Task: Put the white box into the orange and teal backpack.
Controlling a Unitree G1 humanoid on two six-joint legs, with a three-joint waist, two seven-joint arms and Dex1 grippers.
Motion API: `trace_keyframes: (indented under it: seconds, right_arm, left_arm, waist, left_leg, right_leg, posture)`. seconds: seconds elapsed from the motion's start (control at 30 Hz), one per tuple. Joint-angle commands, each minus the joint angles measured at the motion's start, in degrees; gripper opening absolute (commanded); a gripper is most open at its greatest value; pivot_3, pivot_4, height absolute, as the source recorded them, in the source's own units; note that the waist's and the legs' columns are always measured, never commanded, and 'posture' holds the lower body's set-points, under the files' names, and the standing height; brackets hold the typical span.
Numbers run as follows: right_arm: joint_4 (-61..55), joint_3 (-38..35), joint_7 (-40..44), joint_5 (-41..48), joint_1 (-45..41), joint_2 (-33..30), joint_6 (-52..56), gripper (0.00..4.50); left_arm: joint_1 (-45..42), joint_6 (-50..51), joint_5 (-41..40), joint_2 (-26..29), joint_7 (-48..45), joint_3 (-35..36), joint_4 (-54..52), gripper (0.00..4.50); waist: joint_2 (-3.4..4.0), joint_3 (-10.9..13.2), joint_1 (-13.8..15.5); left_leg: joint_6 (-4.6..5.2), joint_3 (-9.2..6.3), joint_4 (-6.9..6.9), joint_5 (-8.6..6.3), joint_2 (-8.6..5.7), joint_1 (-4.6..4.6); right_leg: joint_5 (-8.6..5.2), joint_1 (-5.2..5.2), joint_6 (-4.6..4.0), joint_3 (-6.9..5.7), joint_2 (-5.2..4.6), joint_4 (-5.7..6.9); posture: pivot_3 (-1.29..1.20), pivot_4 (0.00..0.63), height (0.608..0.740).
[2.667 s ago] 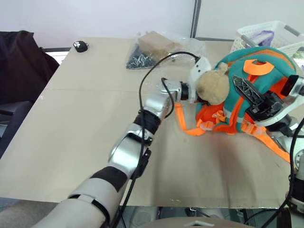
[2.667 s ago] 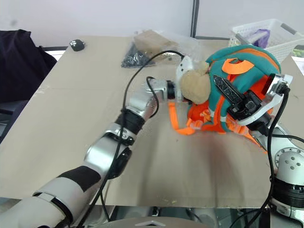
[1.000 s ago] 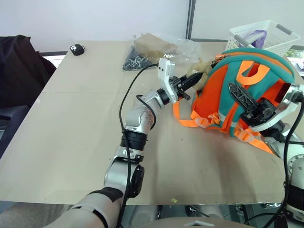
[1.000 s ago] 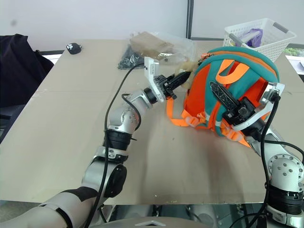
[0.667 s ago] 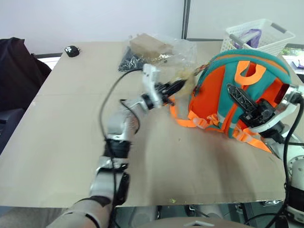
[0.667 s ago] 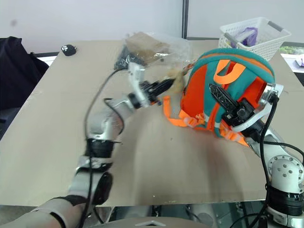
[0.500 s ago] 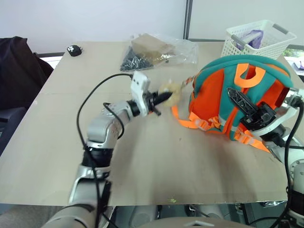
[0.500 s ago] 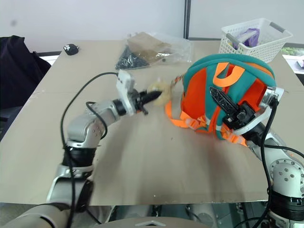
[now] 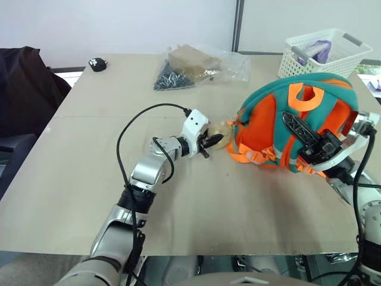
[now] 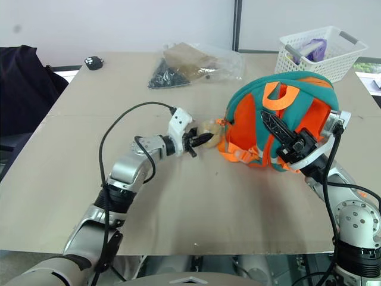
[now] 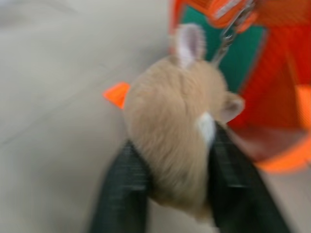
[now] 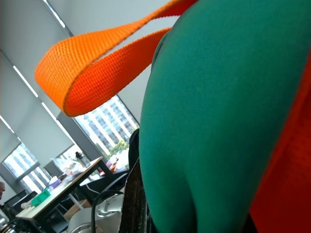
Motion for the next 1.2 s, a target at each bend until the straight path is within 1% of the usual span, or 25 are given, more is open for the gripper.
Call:
trace_keyframes:
  seconds: [0.03,0.07,0.1,0.17,0.33,0.43,0.5,0.53,0.57,0.6,0.67,0.7,0.77,0.8,0.83,0.9,0.97,1.0,1.07,1.1,1.2]
  right_arm:
    - [-0.3,-1.09,0.86,-0.27,-1.34,0.24,-1.58,0.0]
    - [-0.14,-0.99,0.94,-0.48,-1.44,0.26,-1.63,0.0]
    - [0.11,-0.87,0.97,-0.59,-1.74,0.43,-1.74,0.0]
    - [0.3,-0.9,1.0,-0.6,-2.06,0.66,-1.78,0.0]
    - [0.21,-1.15,1.01,-0.57,-1.95,0.73,-1.89,0.0]
    - [-0.45,-1.65,1.47,0.44,-0.45,0.03,-1.2,0.0]
    - [-1.12,-2.37,3.15,2.0,1.78,-1.46,0.18,0.0]
    - [-1.27,-2.89,3.76,2.67,3.11,-2.41,0.86,0.53]
    - [-1.48,-3.38,4.49,2.89,4.73,-3.61,1.6,0.67]
    - [-1.86,-3.94,5.96,2.54,7.01,-5.21,2.46,0.94]
    - [-2.36,-5.09,9.42,-1.26,12.3,-8.22,2.39,1.97]
    - [-2.4,-5.48,10.64,-2.98,14.19,-9.12,1.92,2.38]
    - [-1.95,-6.71,13.91,-5.56,18.4,-10.59,0.98,3.4]
    - [-1.47,-7.13,16.81,-8.91,21.51,-11.83,-0.23,3.93]
    - [-1.12,-7.39,18.95,-11.47,23.65,-12.65,-1.14,4.36]
    - [2.56,-4.6,24.64,-27.16,29.15,-14.76,-12.36,4.43]
    - [8.38,-1.36,29.12,-39.66,32.12,-15.71,-24.06,4.43]
    - [10.98,-0.67,30.11,-42.75,32.04,-15.02,-28.35,4.43]
    - [14.4,-0.45,31.52,-44.23,31.45,-13.17,-32.26,4.43]
    - [16.5,-0.2,31.92,-45.72,31.11,-12.31,-34.85,4.43]
    - [21.02,-0.03,32.88,-48.93,30.24,-10.32,-40.7,4.43]
  left_arm:
    - [-2.53,-1.91,-0.18,0.41,1.48,4.11,-0.01,3.61]
    - [-2.62,-1.95,0.0,0.5,1.33,4.18,0.07,4.21]
    - [-2.52,-2.83,2.28,1.62,1.56,3.07,1.09,4.46]
    - [-2.26,-3.46,5.31,2.79,2.09,1.64,2.69,4.46]
    - [-1.07,-3.24,7.09,2.8,-0.8,-1.38,1.88,4.46]
    - [0.3,-2.76,6.49,2.93,-2.03,-1.19,0.17,4.46]
    - [1.82,-1.5,4.52,3.21,-3.24,0.35,-1.85,4.46]
    - [2.86,-0.76,3.08,3.44,-4.03,1.44,-3.35,4.5]
    - [4.2,-0.3,1.58,3.9,-5.15,2.38,-5.15,4.5]
    - [5.99,0.6,-0.06,4.78,-6.62,3.22,-7.48,4.5]
    - [10.31,1.43,-2.1,7.25,-9.21,4.32,-12.29,4.5]
    - [11.93,1.73,-2.74,8.18,-9.9,4.62,-14.02,4.5]
    - [15.82,2.28,-4.55,10.06,-11.26,5.6,-17.91,4.5]
    - [18.92,3.1,-6.44,11.28,-12.43,6.53,-20.99,4.5]
    - [21.09,3.76,-7.81,12.13,-13.23,7.2,-23.2,4.5]
    - [28.64,4.4,-9.57,15.49,-16.17,7.43,-28.97,4.5]
    - [35.11,2.01,-7.29,17.97,-16.56,6.44,-31.51,4.5]
    - [36.77,1.75,-6.89,18.08,-15.7,6.39,-31.91,4.5]
    - [38.84,1.21,-7.44,17.34,-14.49,6.79,-32.19,4.5]
    - [40.04,0.47,-7.53,16.88,-14.12,6.92,-32.25,4.5]
    - [42.74,-2.15,-6.54,16.27,-13.2,6.7,-32.19,4.5]
  waist:
    - [0.01,0.01,-0.04]
    - [0.01,0.01,-0.02]
    - [0.01,0.01,0.02]
    - [0.01,0.01,0.02]
    - [0.01,0.01,0.23]
    - [0.01,0.01,0.12]
    - [0.01,0.01,0.11]
    - [0.01,0.01,0.11]
    - [0.01,0.01,0.11]
    - [0.01,0.01,0.11]
    - [0.01,0.01,0.11]
    - [0.01,0.01,0.12]
    - [0.02,0.01,0.15]
    - [0.02,0.01,0.15]
    - [0.02,0.01,0.13]
    - [0.01,0.0,0.14]
    - [0.04,-0.03,0.03]
    - [0.04,-0.01,0.11]
    - [0.07,-0.02,0.18]
    - [0.08,-0.02,0.16]
    - [0.07,-0.02,0.12]
  left_leg:
    - [-0.01,0.0,0.0,0.0,0.01,-0.02]
    - [-0.01,0.0,0.0,0.0,0.01,-0.02]
    - [-0.01,-0.02,-0.01,0.0,0.01,-0.03]
    - [-0.03,-0.02,-0.01,0.01,0.0,-0.05]
    - [-0.21,-0.05,0.01,0.12,-0.02,-0.3]
    - [-0.23,-0.05,0.01,0.13,-0.02,-0.32]
    - [-0.23,-0.07,0.0,0.13,0.0,-0.32]
    - [-0.23,-0.08,-0.01,0.13,0.0,-0.32]
    - [-0.22,-0.08,-0.01,0.13,0.02,-0.32]
    - [-0.22,-0.07,-0.01,0.13,0.02,-0.34]
    - [-0.21,-0.08,-0.01,0.11,0.05,-0.36]
    - [-0.18,-0.08,-0.02,0.09,0.05,-0.36]
    - [-0.01,-0.08,-0.03,0.0,0.06,-0.35]
    - [0.0,-0.07,-0.03,-0.01,0.06,-0.32]
    - [0.01,-0.06,-0.02,-0.01,0.06,-0.33]
    - [0.02,-0.04,-0.02,-0.02,0.06,-0.26]
    - [0.02,0.01,-0.03,-0.03,0.07,-0.23]
    - [0.01,0.06,-0.05,-0.03,0.08,-0.19]
    - [0.01,0.06,-0.04,-0.03,0.07,-0.19]
    - [0.0,0.11,-0.02,-0.01,0.07,-0.17]
    - [0.0,0.14,-0.04,-0.02,0.09,0.29]
  right_leg:
    - [0.0,-0.02,0.0,-0.01,0.01,0.0]
    - [0.0,-0.04,0.0,-0.01,0.02,0.0]
    - [0.0,-0.04,0.0,-0.03,0.02,0.0]
    - [0.0,-0.04,0.0,-0.05,0.02,-0.03]
    - [0.01,-0.21,0.01,-0.15,-0.03,-0.06]
    - [0.01,-0.24,0.01,-0.14,-0.04,-0.06]
    - [0.0,-0.25,0.0,-0.12,-0.03,-0.06]
    - [0.0,-0.26,0.0,-0.12,-0.03,-0.06]
    - [0.0,-0.25,0.0,-0.12,-0.04,-0.06]
    - [0.0,-0.26,0.0,-0.11,-0.05,-0.06]
    - [0.0,-0.26,0.0,-0.12,-0.19,-0.11]
    - [0.0,-0.26,0.0,-0.11,-0.21,-0.12]
    - [0.0,-0.26,0.0,-0.1,-0.25,-0.13]
    - [0.0,-0.25,0.0,-0.08,-0.26,-0.11]
    - [0.0,-0.25,0.0,-0.06,-0.26,-0.1]
    - [-0.01,-0.21,-0.01,-0.03,-0.26,-0.11]
    - [-0.02,-0.22,0.0,0.0,-0.23,-0.13]
    - [-0.03,-0.21,0.01,0.03,-0.18,-0.14]
    - [-0.05,-0.2,-0.01,0.0,-0.04,-0.17]
    - [-0.14,-0.19,-0.2,0.06,-0.03,-0.15]
    - [-0.18,0.2,-0.22,0.12,-0.01,-0.12]
  posture:
    - [0.0,0.15,0.725]
    - [0.0,0.15,0.725]
    - [0.0,0.15,0.725]
    - [0.0,0.15,0.725]
    - [0.0,0.15,0.725]
    - [0.0,0.15,0.725]
    - [0.0,0.15,0.725]
    - [0.0,0.15,0.725]
    - [0.0,0.15,0.725]
    - [0.0,0.15,0.725]
    - [0.0,0.15,0.725]
    - [0.0,0.15,0.725]
    - [0.0,0.15,0.725]
    - [0.0,0.15,0.725]
    - [0.0,0.15,0.725]
    - [0.0,0.15,0.725]
    - [0.0,0.15,0.725]
    - [0.0,0.15,0.725]
    - [0.0,0.15,0.725]
    - [0.0,0.15,0.725]
    - [0.0,0.15,0.725]
